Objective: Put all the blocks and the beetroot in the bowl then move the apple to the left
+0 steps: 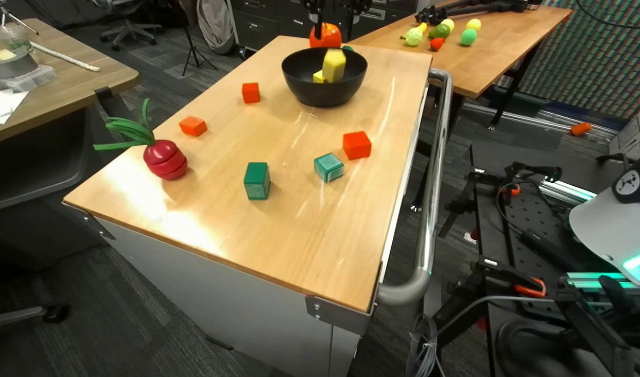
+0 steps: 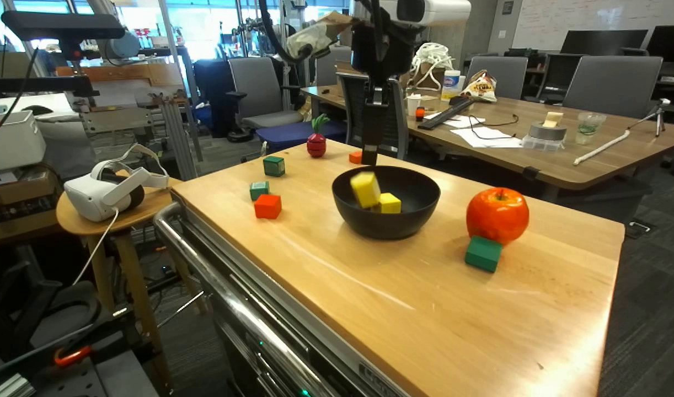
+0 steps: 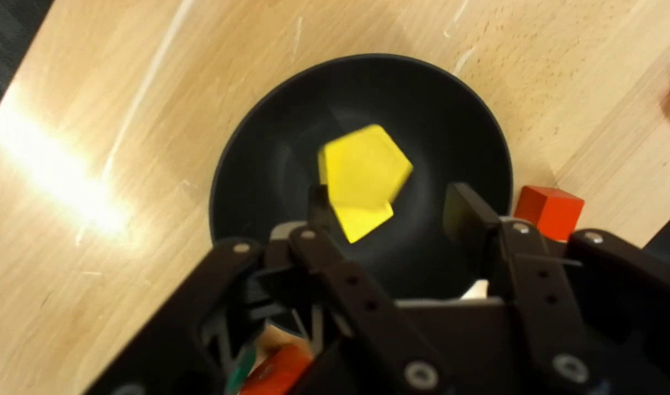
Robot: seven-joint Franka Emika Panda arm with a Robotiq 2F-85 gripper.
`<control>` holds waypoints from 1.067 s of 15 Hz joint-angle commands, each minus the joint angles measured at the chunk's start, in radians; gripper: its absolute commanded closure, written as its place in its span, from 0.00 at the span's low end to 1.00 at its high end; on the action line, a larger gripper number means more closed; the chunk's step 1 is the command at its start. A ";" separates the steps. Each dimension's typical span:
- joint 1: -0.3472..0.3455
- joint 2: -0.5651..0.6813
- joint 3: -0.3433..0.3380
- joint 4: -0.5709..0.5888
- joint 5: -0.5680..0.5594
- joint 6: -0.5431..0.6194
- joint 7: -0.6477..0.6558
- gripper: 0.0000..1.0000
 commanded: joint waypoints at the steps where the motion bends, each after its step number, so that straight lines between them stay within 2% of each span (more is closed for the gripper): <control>1: 0.015 -0.006 0.039 0.052 -0.037 0.034 -0.005 0.12; 2: 0.023 0.002 0.050 0.077 -0.071 0.046 0.010 0.02; 3: 0.030 0.009 0.060 0.098 -0.096 0.060 0.011 0.00; 5: 0.045 0.035 0.083 0.155 -0.103 0.106 -0.021 0.00; 7: 0.062 0.113 0.104 0.256 -0.103 0.118 -0.054 0.00; 9: 0.063 0.199 0.133 0.391 0.065 -0.021 -0.165 0.00; 10: 0.069 0.095 0.111 0.241 -0.017 0.063 -0.084 0.00; 12: 0.077 0.162 0.123 0.321 0.035 0.020 -0.126 0.00; 14: 0.078 0.192 0.124 0.351 0.041 0.014 -0.136 0.00; 15: 0.063 0.151 0.142 0.328 0.058 -0.057 -0.277 0.00; 16: 0.076 0.103 0.141 0.292 0.024 -0.068 -0.293 0.00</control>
